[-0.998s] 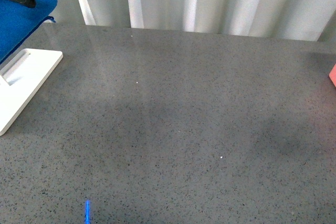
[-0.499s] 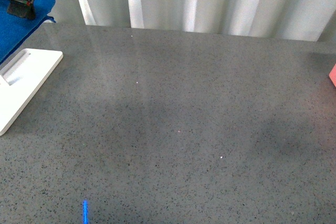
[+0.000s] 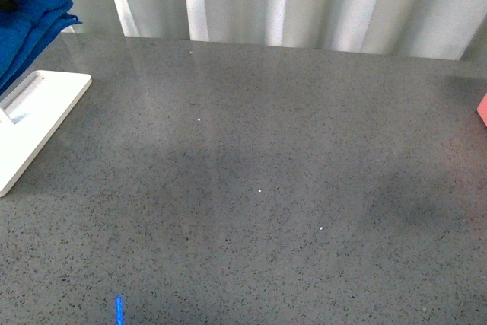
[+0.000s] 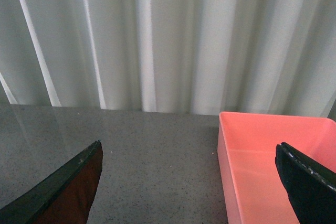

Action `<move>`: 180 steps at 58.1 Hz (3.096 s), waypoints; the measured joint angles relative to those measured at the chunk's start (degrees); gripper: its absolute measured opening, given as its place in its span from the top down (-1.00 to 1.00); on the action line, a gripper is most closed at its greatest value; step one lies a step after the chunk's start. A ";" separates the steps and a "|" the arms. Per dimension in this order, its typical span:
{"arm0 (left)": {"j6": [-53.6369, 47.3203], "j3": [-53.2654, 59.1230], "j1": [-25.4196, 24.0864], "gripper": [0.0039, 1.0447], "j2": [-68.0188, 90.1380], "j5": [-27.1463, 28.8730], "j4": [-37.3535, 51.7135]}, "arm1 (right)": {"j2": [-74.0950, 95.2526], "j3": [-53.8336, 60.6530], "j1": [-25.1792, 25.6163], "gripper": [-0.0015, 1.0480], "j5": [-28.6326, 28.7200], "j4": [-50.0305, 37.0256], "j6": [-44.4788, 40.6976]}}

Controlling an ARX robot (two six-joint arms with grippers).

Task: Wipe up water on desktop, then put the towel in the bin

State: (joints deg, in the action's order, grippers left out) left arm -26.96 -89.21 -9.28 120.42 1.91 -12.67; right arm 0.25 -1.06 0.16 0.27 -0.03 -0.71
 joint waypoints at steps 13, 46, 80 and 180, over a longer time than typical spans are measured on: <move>-0.46 3.28 0.11 0.92 -3.91 -4.81 1.16 | 0.00 0.00 0.00 -0.86 0.00 0.00 0.00; 23.41 18.93 14.88 0.92 -27.85 -23.63 20.24 | 0.00 0.00 0.00 -0.86 0.00 0.00 0.00; 41.94 30.67 26.03 0.92 -35.19 -25.92 32.98 | 0.00 0.00 0.00 -0.86 0.00 0.00 0.00; 39.52 30.51 29.33 0.92 -32.48 -21.55 32.89 | 107.54 -55.98 -19.96 -0.86 51.08 -35.50 12.59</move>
State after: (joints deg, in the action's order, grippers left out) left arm 12.56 -58.70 20.05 87.94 -19.64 20.23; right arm 107.79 -57.04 -19.79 51.35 -35.53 11.88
